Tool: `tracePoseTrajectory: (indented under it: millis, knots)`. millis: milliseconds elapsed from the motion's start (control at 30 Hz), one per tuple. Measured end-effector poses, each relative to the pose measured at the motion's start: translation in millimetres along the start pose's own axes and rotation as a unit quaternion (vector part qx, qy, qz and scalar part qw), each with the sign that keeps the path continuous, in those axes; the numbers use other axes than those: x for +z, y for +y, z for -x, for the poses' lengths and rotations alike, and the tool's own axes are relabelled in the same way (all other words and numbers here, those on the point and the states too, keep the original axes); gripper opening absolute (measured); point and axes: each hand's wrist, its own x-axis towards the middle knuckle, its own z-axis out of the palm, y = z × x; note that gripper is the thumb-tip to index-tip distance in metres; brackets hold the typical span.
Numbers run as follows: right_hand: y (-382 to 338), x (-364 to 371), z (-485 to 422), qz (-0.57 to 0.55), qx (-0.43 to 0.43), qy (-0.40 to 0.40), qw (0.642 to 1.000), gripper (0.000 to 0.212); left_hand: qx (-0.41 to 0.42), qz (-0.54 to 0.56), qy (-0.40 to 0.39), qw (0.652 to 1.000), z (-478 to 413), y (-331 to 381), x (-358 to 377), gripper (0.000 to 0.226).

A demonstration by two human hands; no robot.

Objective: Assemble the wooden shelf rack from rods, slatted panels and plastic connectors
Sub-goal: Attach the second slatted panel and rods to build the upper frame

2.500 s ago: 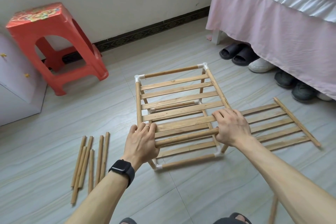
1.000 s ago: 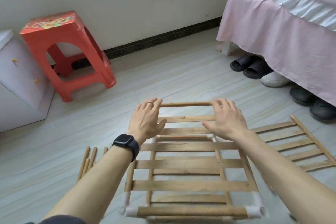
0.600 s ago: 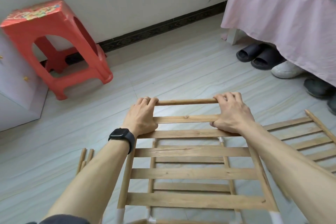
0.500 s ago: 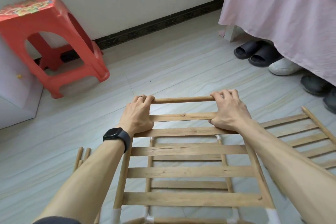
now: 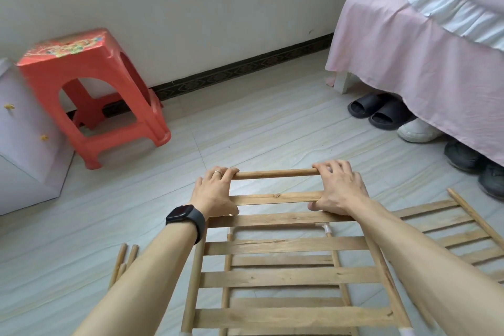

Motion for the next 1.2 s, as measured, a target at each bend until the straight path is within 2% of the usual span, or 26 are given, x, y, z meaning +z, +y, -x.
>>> tracePoseTrajectory:
  millis: [100, 167, 267, 367, 433, 533, 600, 667, 733, 867, 1200]
  knots:
    - [-8, -15, 2, -0.008, 0.024, -0.095, 0.995, 0.124, -0.028, 0.071, -0.059, 0.995, 9, 7, -16, 0.102]
    - [-18, -27, 12, -0.019, 0.041, -0.136, 0.990, 0.122, -0.026, 0.097, -0.030, 0.994, 28, 9, -21, 0.091]
    - [-40, -29, 52, -0.025, -0.006, -0.097, 0.995, 0.106, 0.000, 0.060, 0.043, 0.997, 80, 7, -6, 0.079]
    - [-64, 4, 118, -0.033, -0.097, -0.072, 0.992, 0.108, 0.010, 0.070, 0.069, 0.995, 141, 5, 31, 0.074]
    - [-76, 34, 166, -0.031, -0.145, -0.078, 0.986, 0.111, -0.023, 0.140, 0.069, 0.988, 173, 6, 55, 0.070]
    - [-82, 59, 211, -0.016, -0.184, -0.073, 0.980, 0.111, -0.082, 0.289, 0.068, 0.951, 200, 11, 76, 0.069]
    - [-80, 61, 222, 0.003, -0.210, -0.061, 0.976, 0.117, -0.085, 0.316, 0.083, 0.941, 206, 13, 81, 0.065]
    - [-79, 60, 225, 0.030, -0.254, -0.055, 0.965, 0.118, -0.087, 0.312, 0.094, 0.941, 205, 13, 82, 0.064]
    - [-79, 59, 221, 0.058, -0.278, -0.061, 0.957, 0.107, -0.094, 0.313, 0.096, 0.940, 199, 12, 82, 0.064]
    - [-75, 45, 189, 0.084, -0.272, -0.077, 0.956, 0.096, -0.122, 0.295, 0.103, 0.942, 178, 16, 76, 0.064]
    - [-79, 44, 130, 0.067, -0.236, -0.098, 0.965, 0.105, -0.127, 0.258, 0.081, 0.954, 119, 8, 53, 0.061]
